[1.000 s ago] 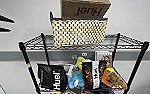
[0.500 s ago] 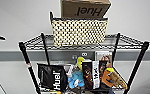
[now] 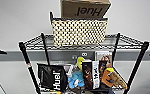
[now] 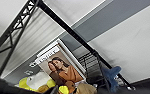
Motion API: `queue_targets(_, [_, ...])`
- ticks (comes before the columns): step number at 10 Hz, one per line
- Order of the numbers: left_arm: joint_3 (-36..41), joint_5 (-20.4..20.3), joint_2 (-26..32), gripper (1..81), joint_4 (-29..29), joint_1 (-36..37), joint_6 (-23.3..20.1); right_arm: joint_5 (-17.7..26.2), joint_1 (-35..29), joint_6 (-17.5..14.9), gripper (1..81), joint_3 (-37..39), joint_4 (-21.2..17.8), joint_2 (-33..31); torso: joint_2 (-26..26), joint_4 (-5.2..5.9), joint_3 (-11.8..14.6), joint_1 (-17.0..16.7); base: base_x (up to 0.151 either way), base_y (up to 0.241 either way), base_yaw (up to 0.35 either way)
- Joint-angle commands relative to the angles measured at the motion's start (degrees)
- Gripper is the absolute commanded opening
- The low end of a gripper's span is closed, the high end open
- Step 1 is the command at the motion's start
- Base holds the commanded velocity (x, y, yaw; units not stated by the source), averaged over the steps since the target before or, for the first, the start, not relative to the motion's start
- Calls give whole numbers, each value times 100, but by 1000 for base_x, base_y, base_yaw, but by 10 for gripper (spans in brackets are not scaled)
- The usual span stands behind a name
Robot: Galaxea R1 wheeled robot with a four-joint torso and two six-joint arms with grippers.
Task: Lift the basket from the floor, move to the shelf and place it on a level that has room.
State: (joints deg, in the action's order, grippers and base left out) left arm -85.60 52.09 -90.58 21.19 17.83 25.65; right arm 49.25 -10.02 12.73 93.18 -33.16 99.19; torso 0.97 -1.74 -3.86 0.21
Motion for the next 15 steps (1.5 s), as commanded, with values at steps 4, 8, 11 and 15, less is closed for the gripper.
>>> queue_targets(4, [544, -1253, -128, 811, -132, -1303, -112, -284, 655, -534, 811, 243, -129, 130, 0, 0, 0, 0, 0, 0, 0])
queue_targets(8, [500, -1667, -277, 811, -132, -2165, -340, -346, 1200, -849, 811, 532, -129, 218, 0, 0, 0, 0, 0, 0, 0])
queue_targets(11, [404, -2159, -401, 811, -132, -3105, -552, -469, 2122, -1255, 811, 955, -138, 367, 0, 0, 0, 0, 0, 0, 0])
queue_targets(15, [247, -2826, -795, 811, -124, -4203, -877, -917, 3063, -1369, 811, 998, -138, 692, 0, 0, 0, 0, 0, 0, 0])
